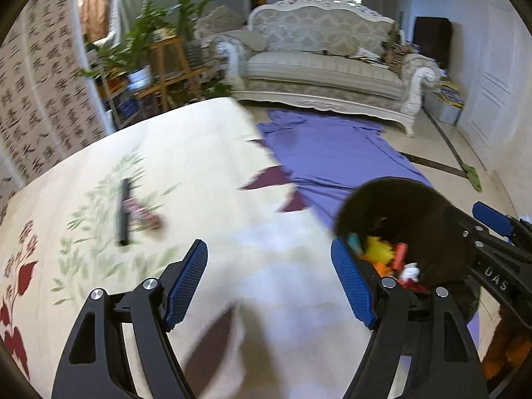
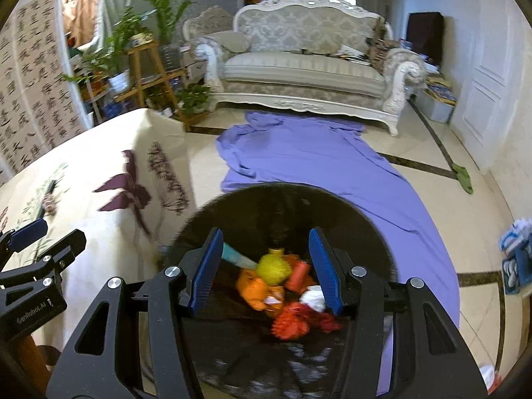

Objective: Collect trash
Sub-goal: 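Move both grippers back to the bed toward the black tube and twine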

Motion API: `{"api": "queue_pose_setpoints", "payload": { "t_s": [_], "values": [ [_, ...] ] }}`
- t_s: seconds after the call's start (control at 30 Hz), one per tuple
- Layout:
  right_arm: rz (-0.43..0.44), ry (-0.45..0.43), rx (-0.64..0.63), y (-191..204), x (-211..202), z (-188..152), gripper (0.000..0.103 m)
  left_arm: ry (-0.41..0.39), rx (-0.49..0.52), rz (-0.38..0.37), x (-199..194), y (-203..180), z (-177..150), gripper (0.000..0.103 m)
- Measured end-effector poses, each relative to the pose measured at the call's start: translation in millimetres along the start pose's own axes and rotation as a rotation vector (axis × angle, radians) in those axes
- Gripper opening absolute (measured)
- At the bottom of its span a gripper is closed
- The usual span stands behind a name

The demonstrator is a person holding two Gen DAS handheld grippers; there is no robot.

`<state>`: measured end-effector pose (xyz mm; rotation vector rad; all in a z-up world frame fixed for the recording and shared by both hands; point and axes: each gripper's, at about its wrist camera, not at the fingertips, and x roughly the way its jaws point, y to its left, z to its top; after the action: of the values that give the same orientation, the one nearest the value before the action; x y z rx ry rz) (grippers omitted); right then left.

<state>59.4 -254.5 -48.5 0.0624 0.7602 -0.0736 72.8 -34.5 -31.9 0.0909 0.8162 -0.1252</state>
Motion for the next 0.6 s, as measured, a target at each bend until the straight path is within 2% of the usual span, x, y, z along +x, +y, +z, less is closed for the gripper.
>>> {"api": "queue_pose_setpoints", "payload": {
  "t_s": [0.3,0.6],
  "values": [
    [0.123,0.008,-0.125,81,2,8,0.052,0.032,-0.134,0.136,-6,88,-20,0.074],
    [0.229,0.024,-0.236,160,7,19,0.052,0.042,-0.264,0.234,-15,167,-38,0.074]
  ]
}}
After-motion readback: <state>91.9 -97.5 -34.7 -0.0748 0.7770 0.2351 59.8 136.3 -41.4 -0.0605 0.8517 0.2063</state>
